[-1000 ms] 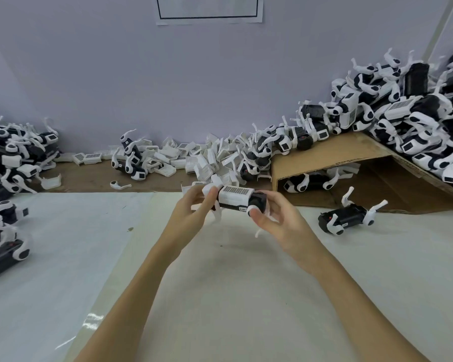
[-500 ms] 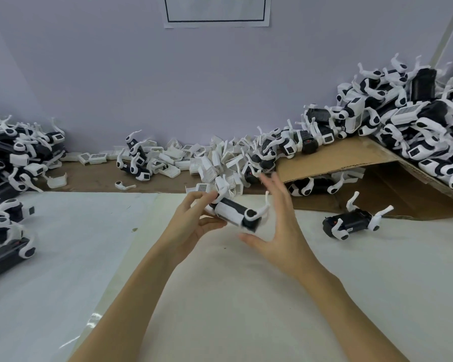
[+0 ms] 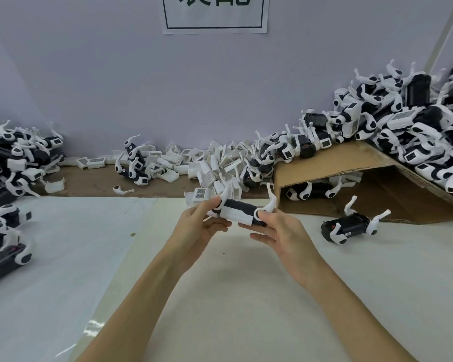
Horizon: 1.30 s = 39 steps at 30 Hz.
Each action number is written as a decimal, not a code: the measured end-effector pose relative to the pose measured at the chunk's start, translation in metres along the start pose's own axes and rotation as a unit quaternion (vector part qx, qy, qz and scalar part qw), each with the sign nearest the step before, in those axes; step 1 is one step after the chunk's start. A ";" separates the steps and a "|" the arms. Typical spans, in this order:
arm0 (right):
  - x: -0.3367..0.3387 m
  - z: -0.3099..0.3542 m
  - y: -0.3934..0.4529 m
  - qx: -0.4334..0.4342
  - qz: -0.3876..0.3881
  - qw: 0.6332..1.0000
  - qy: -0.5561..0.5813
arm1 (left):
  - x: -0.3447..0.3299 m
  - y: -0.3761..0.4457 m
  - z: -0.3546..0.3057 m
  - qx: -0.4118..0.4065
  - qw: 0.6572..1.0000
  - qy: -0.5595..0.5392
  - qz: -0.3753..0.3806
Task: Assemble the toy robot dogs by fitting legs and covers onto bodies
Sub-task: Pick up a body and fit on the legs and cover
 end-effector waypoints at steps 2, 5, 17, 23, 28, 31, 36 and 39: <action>-0.004 0.001 -0.001 -0.008 0.015 0.999 0.027 | 0.001 0.001 -0.001 -0.029 1.000 0.005 -0.007; -0.017 0.001 -0.010 -0.137 0.122 0.954 0.238 | 0.001 0.001 -0.008 -0.055 0.997 0.008 0.059; -0.010 -0.009 -0.005 -0.094 0.065 0.980 0.164 | -0.004 -0.009 0.001 0.050 0.992 0.087 0.071; -0.022 -0.007 -0.012 0.065 0.073 0.967 -0.236 | -0.029 -0.035 -0.043 -0.310 0.903 0.297 -0.006; -0.023 -0.007 -0.010 0.113 0.082 0.956 -0.258 | -0.069 -0.070 -0.050 -0.521 0.702 0.483 0.044; -0.022 -0.007 -0.009 0.100 0.089 0.969 -0.206 | -0.065 -0.066 -0.058 -0.473 0.754 0.449 0.081; -0.021 -0.012 -0.008 0.059 0.078 0.981 -0.169 | -0.052 -0.049 -0.055 -0.316 0.844 0.425 0.086; -0.018 -0.014 -0.005 0.067 0.037 0.979 -0.188 | -0.040 -0.043 -0.052 -0.257 0.870 0.415 0.061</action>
Point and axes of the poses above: each hand's wrist, its own y-axis towards the middle knuckle, its own x-axis out of the back of the hand, z = x × y, the point moved 6 cm from there along y, towards the middle knuckle, and after that the axes turned 2 degrees about y, right-handed, at the moved point
